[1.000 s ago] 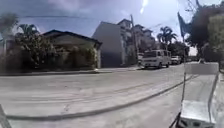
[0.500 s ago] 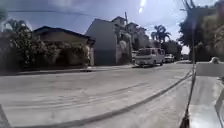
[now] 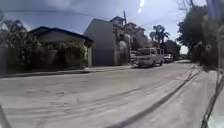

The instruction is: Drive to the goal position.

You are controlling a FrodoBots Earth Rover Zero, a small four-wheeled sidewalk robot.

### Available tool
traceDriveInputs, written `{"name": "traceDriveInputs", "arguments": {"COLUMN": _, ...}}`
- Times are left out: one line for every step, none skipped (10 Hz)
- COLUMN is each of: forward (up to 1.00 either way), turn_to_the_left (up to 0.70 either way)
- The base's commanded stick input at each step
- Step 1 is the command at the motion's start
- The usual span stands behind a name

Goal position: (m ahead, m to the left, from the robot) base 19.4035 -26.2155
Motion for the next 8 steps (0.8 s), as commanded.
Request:
{"name": "traceDriveInputs", "arguments": {"forward": 0.85, "turn_to_the_left": 0.01}}
{"name": "traceDriveInputs", "arguments": {"forward": 0.85, "turn_to_the_left": -0.21}}
{"name": "traceDriveInputs", "arguments": {"forward": 0.85, "turn_to_the_left": -0.33}}
{"name": "traceDriveInputs", "arguments": {"forward": 0.85, "turn_to_the_left": -0.33}}
{"name": "traceDriveInputs", "arguments": {"forward": 0.85, "turn_to_the_left": -0.33}}
{"name": "traceDriveInputs", "arguments": {"forward": 0.85, "turn_to_the_left": -0.33}}
{"name": "traceDriveInputs", "arguments": {"forward": 0.85, "turn_to_the_left": -0.33}}
{"name": "traceDriveInputs", "arguments": {"forward": 0.85, "turn_to_the_left": -0.33}}
